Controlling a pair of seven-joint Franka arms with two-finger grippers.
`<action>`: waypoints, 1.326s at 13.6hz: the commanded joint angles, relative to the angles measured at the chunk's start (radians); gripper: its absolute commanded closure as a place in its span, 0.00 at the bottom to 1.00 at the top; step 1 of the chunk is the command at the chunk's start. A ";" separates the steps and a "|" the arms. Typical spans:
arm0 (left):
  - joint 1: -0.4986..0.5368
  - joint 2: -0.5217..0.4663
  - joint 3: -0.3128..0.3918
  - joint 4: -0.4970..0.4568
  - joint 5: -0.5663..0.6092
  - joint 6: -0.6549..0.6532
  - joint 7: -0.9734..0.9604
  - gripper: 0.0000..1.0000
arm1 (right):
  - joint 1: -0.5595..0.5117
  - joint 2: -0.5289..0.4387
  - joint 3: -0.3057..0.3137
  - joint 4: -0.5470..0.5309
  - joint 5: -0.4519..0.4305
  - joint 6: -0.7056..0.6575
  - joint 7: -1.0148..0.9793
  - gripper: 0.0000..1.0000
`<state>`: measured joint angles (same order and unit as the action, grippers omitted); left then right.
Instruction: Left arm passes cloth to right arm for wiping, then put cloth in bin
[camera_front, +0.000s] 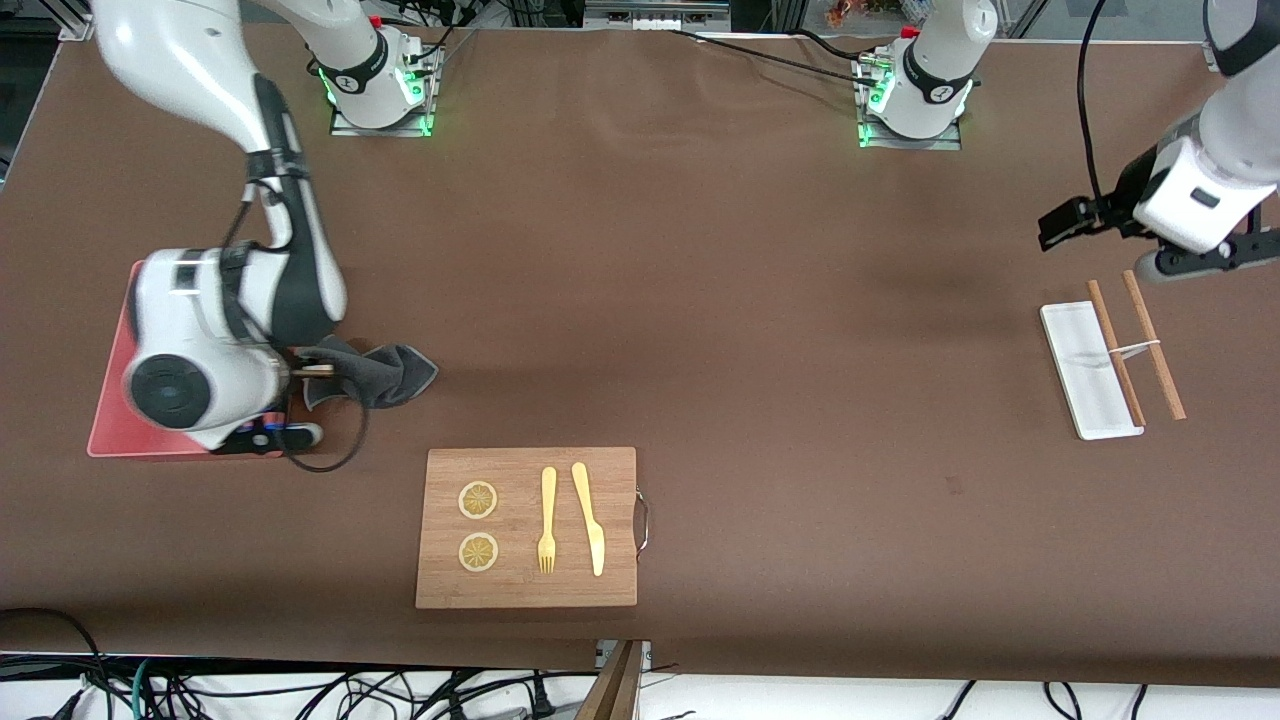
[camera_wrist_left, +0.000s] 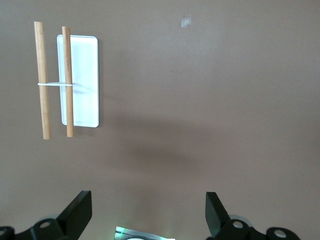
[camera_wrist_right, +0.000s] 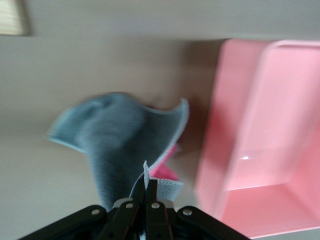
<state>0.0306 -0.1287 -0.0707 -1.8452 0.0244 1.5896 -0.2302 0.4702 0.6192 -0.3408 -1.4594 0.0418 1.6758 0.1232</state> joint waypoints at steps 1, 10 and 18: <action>0.012 -0.078 -0.018 -0.075 0.023 0.053 0.022 0.00 | 0.059 0.039 0.031 -0.001 0.071 0.059 0.197 1.00; 0.014 -0.051 -0.015 -0.061 -0.018 0.056 0.146 0.00 | 0.163 0.085 0.273 0.013 0.197 0.347 0.853 1.00; 0.023 0.024 -0.009 0.033 -0.057 0.032 0.147 0.00 | 0.148 0.077 0.333 0.119 0.458 0.418 0.994 1.00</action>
<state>0.0337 -0.1491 -0.0791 -1.8753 0.0046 1.6376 -0.1109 0.6379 0.7060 -0.0098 -1.3447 0.4753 2.1121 1.1232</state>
